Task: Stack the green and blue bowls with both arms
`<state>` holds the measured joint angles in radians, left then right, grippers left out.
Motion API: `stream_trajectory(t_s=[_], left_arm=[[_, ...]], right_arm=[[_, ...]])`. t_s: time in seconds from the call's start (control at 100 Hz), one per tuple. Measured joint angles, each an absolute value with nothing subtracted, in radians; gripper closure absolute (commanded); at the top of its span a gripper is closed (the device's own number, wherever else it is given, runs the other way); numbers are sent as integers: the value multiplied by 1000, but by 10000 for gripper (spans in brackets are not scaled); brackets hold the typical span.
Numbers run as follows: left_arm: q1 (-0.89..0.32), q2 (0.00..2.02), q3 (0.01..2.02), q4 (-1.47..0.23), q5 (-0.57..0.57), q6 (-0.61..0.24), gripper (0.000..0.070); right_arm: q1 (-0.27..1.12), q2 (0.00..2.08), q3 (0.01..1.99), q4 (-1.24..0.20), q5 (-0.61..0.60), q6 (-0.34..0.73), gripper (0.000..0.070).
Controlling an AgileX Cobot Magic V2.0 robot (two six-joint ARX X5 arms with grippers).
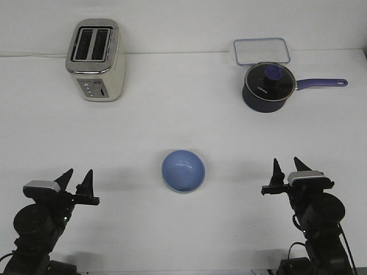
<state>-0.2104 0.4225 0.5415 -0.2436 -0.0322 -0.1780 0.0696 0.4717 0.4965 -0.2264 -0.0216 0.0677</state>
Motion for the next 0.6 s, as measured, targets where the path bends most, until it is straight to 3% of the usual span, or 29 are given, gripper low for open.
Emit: stream_trajectory(t_s=[0.05, 0.11, 0.17, 0.6], left_arm=[[-211, 422, 542, -247, -32, -178, 507], [-211, 422, 542, -247, -32, -179, 700], [-211, 424, 542, -248, -32, -183, 690], [-211, 424, 542, -247, -32, -197, 688]], right_arm=[[70, 472, 496, -226, -22, 68, 413], [70, 472, 496, -226, -22, 68, 561], [70, 472, 496, -226, -22, 68, 700], [70, 472, 496, -226, -22, 68, 700]])
